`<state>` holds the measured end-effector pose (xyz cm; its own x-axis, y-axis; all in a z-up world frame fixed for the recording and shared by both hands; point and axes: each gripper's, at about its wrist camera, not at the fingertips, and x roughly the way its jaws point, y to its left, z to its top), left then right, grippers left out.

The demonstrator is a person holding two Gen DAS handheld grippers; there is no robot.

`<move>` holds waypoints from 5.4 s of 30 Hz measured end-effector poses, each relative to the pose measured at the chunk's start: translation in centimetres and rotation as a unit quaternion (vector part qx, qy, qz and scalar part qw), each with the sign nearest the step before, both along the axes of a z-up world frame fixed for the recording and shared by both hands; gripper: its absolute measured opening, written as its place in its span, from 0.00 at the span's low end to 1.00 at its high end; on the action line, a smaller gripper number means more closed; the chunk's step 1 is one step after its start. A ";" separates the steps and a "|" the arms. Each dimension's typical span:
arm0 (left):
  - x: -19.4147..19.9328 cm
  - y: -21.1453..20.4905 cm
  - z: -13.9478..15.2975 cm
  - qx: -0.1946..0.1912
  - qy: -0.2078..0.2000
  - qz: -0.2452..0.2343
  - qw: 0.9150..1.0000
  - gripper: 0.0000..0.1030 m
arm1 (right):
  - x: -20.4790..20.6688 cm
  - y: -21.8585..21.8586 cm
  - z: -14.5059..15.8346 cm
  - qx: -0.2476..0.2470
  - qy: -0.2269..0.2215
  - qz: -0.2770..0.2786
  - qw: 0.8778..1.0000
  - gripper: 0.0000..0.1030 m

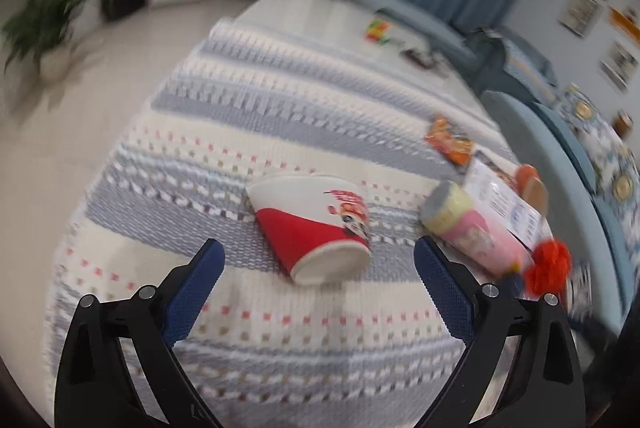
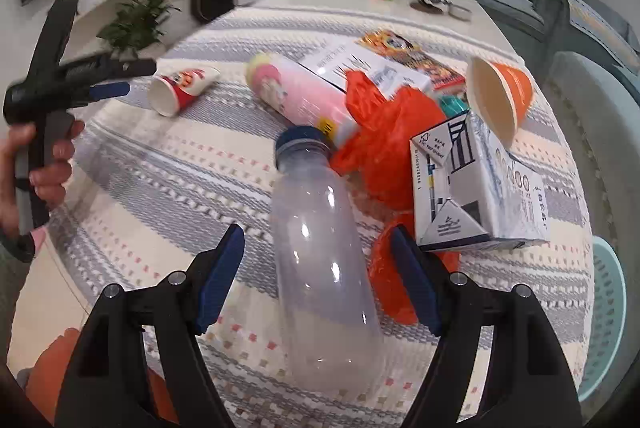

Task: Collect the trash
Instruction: 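Grasp the red-and-white paper cup with the left tool while the right tool grasps the clear bottle, then lift the clear plastic bottle with the right tool, holding the cup in the left, then carry both items over the blue basket and open both tools to drop them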

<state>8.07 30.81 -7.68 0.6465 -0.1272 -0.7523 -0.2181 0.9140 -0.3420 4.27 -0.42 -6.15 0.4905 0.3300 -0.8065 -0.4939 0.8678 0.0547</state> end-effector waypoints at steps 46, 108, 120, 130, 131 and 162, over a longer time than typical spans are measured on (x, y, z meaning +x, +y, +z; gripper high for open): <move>-4.9 -19.9 13.1 0.100 -0.179 -0.147 0.968 0.60 | 0.6 -12.0 10.9 0.133 -0.010 -0.089 0.987 0.42; -6.9 -8.2 8.4 0.076 -0.140 -0.048 0.986 0.60 | 4.3 6.5 -2.9 0.068 0.159 0.027 0.985 0.74; -7.0 -9.4 8.1 0.080 -0.137 -0.054 0.986 0.60 | 3.3 8.3 -2.2 -0.005 0.102 -0.003 0.995 0.70; -7.4 -10.1 8.7 0.087 -0.142 -0.062 0.984 0.60 | 1.7 6.4 -1.6 0.016 0.105 0.012 0.994 0.54; -7.6 -10.3 8.8 0.087 -0.144 -0.064 0.984 0.60 | 1.4 5.6 -1.3 0.022 0.101 0.006 0.995 0.54; 2.8 -52.3 8.9 -0.010 -0.098 -0.399 0.912 0.60 | -2.9 -40.3 2.0 0.118 -0.007 -0.412 0.904 0.54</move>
